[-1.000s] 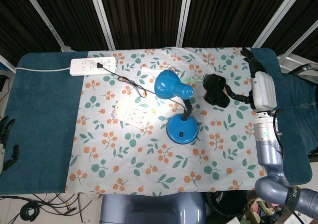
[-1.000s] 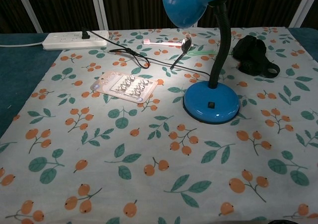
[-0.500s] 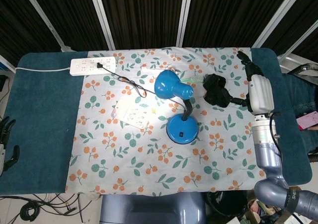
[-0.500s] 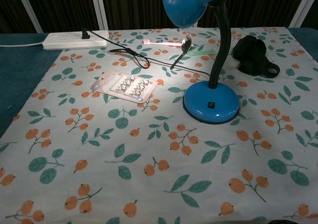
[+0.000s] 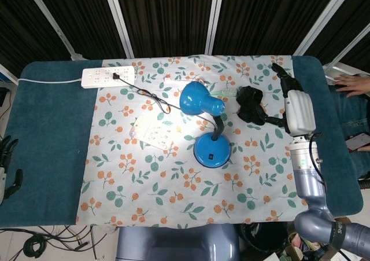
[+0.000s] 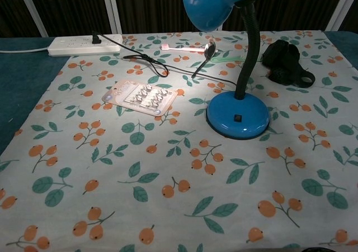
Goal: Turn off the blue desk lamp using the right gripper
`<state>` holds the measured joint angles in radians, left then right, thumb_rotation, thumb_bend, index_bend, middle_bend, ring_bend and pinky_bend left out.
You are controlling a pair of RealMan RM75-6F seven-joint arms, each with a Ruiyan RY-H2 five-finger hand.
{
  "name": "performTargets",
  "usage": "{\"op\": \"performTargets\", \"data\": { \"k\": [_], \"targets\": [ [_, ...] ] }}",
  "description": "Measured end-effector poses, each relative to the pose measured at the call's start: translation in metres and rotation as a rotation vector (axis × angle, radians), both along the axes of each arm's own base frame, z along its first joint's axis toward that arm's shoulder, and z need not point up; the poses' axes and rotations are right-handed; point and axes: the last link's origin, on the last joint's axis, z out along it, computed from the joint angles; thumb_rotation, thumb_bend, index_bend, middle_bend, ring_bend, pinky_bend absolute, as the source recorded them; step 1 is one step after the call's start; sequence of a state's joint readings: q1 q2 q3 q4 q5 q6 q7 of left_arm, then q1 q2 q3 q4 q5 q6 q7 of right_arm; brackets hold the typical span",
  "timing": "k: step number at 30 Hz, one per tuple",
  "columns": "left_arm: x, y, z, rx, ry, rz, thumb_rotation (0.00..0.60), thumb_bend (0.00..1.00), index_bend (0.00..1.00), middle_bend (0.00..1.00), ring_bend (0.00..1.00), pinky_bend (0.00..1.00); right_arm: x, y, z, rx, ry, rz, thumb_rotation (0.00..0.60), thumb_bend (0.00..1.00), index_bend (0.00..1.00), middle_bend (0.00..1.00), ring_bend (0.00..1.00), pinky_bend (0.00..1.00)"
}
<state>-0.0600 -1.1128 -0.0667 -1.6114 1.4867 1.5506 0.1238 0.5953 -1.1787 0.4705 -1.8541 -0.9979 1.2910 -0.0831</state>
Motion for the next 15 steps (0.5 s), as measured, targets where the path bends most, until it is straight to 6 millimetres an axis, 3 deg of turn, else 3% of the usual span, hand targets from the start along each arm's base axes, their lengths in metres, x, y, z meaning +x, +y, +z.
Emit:
{"op": "performTargets", "data": {
  "k": [5,9,15],
  "targets": [
    [0.000,0.001,-0.001,0.001,0.000,0.000,0.600,0.52,0.05,0.02,0.00,0.00,-0.011,0.009,-0.006,0.049,0.073,-0.031,0.600,0.37,0.00,0.13,0.20,0.17],
    [0.002,0.003,-0.001,0.005,-0.005,-0.002,0.600,0.52,0.05,0.02,0.00,0.00,-0.021,0.024,-0.015,0.167,0.093,-0.068,0.600,0.40,0.00,0.34,0.41,0.29],
    [0.002,0.003,-0.003,0.000,0.006,-0.002,0.600,0.52,0.06,0.02,0.00,0.00,-0.048,0.041,-0.030,0.237,0.183,-0.110,0.600,0.51,0.00,0.54,0.58,0.48]
  ]
}}
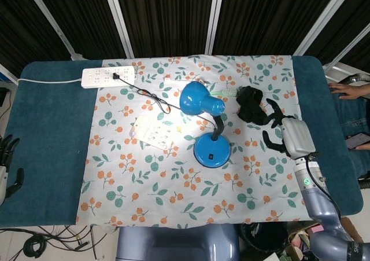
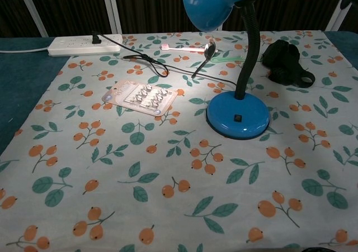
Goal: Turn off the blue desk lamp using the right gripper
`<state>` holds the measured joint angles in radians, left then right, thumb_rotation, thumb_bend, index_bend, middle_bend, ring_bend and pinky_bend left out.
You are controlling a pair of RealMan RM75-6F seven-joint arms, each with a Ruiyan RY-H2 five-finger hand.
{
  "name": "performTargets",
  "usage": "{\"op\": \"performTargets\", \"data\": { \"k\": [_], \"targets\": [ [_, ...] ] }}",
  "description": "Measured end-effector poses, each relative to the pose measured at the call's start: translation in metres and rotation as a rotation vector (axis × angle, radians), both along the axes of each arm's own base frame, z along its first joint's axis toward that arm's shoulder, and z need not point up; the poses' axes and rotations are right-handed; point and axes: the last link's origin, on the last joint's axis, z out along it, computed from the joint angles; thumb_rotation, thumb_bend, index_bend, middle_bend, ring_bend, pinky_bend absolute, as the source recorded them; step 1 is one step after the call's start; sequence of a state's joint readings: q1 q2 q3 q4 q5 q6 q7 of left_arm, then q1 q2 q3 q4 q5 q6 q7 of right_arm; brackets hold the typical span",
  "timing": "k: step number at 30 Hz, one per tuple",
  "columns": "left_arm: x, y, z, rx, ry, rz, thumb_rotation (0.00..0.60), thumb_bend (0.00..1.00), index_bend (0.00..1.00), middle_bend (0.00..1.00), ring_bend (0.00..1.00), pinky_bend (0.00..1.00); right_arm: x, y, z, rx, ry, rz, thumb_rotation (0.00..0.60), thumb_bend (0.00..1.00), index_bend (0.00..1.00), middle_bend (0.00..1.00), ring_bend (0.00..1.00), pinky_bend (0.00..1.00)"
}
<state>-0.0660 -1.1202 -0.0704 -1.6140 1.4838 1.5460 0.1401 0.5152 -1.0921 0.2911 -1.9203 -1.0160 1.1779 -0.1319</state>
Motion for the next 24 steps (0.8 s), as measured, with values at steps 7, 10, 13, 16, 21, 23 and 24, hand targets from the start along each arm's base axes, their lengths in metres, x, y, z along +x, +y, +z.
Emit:
{"op": "performTargets", "data": {
  "k": [7,10,13,16,21,23,24],
  "targets": [
    [-0.001,0.001,0.000,-0.003,0.002,0.006,0.600,0.52,0.06,0.02,0.00,0.00,-0.027,0.019,-0.027,0.015,0.168,0.002,0.600,0.61,0.00,0.69,0.72,0.63],
    [-0.001,0.001,0.000,-0.003,0.001,0.008,0.600,0.52,0.06,0.02,0.00,0.00,-0.036,0.027,-0.042,0.022,0.222,-0.007,0.600,0.62,0.01,0.74,0.77,0.67],
    [-0.002,0.001,0.001,-0.003,0.001,0.010,0.600,0.52,0.06,0.02,0.00,0.00,-0.042,0.035,-0.058,0.026,0.271,-0.013,0.600,0.64,0.01,0.76,0.79,0.69],
    [-0.002,0.001,0.001,-0.005,0.000,0.012,0.600,0.52,0.06,0.02,0.00,0.00,-0.046,0.043,-0.075,0.033,0.301,-0.020,0.600,0.64,0.01,0.77,0.80,0.69],
    [-0.002,0.001,0.001,-0.005,0.001,0.013,0.600,0.52,0.06,0.02,0.00,0.00,-0.050,0.056,-0.103,0.077,0.328,-0.027,0.600,0.64,0.02,0.77,0.80,0.69],
    [-0.002,0.001,0.001,-0.005,0.001,0.013,0.600,0.52,0.06,0.02,0.00,0.00,-0.051,0.061,-0.112,0.100,0.333,-0.026,0.600,0.64,0.03,0.78,0.80,0.69],
    [-0.002,0.001,0.001,-0.006,0.001,0.014,0.600,0.52,0.06,0.02,0.00,0.00,-0.050,0.063,-0.118,0.115,0.333,-0.023,0.600,0.64,0.04,0.78,0.80,0.69]
  ]
}}
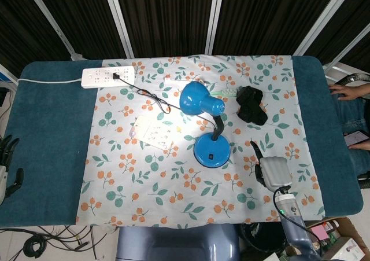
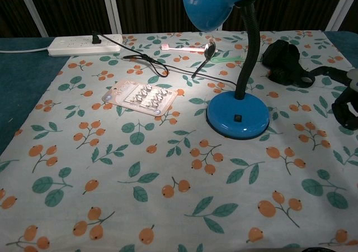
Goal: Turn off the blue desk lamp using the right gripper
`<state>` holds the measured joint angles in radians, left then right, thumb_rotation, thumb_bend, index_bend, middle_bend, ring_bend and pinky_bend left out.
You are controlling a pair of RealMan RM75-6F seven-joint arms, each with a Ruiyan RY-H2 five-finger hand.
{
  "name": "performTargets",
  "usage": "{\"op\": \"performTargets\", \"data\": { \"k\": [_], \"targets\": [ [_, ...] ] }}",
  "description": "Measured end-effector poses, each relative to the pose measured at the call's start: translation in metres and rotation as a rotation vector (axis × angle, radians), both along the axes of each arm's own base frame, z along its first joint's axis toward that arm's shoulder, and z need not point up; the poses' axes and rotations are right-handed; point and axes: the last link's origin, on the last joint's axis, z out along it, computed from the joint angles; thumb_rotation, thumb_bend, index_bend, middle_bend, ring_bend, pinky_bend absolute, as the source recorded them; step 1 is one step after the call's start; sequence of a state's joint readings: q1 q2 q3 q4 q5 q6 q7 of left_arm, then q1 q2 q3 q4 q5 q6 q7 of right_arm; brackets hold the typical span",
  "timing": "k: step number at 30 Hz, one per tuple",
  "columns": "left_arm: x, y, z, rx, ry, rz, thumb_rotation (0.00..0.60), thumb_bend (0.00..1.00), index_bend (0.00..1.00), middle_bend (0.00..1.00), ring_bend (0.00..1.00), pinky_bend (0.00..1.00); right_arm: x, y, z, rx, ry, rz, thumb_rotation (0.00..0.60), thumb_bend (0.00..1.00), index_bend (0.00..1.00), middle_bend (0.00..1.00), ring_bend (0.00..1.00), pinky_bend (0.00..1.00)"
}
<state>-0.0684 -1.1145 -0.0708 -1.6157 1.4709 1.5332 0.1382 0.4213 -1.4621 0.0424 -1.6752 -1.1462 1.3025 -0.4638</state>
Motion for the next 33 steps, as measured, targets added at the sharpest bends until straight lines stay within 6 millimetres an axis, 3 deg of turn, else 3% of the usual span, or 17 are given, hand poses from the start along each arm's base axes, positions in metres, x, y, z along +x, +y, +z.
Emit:
{"op": "performTargets", "data": {
  "k": [18,33],
  "targets": [
    [0.000,0.000,0.000,-0.002,-0.001,0.002,0.600,0.52,0.06,0.02,0.00,0.00,0.038,0.004,-0.058,0.118,-0.031,0.099,0.600,0.64,0.04,0.78,0.80,0.69],
    [0.000,-0.001,0.000,-0.001,-0.003,0.002,0.600,0.52,0.06,0.02,0.00,0.00,0.052,0.002,-0.082,0.172,-0.006,0.124,0.600,0.64,0.05,0.78,0.80,0.69]
  ]
}}
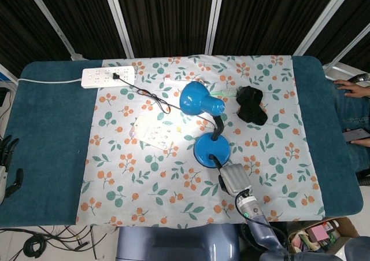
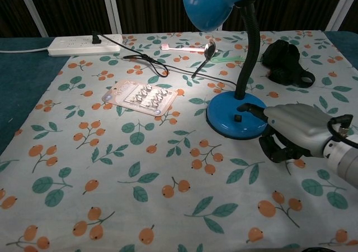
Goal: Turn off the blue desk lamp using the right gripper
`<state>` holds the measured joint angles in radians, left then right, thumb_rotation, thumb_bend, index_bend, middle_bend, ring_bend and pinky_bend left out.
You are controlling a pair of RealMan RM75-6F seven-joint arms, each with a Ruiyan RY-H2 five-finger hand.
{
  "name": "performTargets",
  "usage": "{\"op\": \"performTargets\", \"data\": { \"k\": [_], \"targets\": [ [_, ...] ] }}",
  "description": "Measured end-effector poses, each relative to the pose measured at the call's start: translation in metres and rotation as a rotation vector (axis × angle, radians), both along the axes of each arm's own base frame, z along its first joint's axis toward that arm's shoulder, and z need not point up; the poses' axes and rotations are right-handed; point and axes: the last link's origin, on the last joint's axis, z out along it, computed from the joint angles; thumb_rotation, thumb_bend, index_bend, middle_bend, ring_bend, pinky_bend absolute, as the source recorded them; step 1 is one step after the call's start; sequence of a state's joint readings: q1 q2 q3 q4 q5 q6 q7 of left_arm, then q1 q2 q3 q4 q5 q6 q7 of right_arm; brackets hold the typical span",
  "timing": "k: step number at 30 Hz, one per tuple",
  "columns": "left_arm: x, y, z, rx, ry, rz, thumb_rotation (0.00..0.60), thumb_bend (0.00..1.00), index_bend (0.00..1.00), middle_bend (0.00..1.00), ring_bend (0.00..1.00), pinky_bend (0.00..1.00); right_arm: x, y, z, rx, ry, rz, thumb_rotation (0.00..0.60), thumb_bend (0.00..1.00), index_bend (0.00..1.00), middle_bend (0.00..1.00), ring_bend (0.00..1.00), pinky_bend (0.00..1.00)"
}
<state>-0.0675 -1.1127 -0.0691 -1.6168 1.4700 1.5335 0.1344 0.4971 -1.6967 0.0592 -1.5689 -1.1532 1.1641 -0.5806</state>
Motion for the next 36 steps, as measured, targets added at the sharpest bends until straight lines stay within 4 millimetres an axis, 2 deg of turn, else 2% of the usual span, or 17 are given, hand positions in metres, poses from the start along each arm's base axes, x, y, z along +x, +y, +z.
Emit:
{"op": "performTargets", "data": {
  "k": [36],
  "targets": [
    [0.0002,0.0001,0.0006,0.004,0.002,0.002,0.600,0.52,0.05,0.02,0.00,0.00,-0.0062,-0.0036,-0.0082,0.022,0.020,-0.031,0.600,0.64,0.12,0.79,0.81,0.69]
  ]
}}
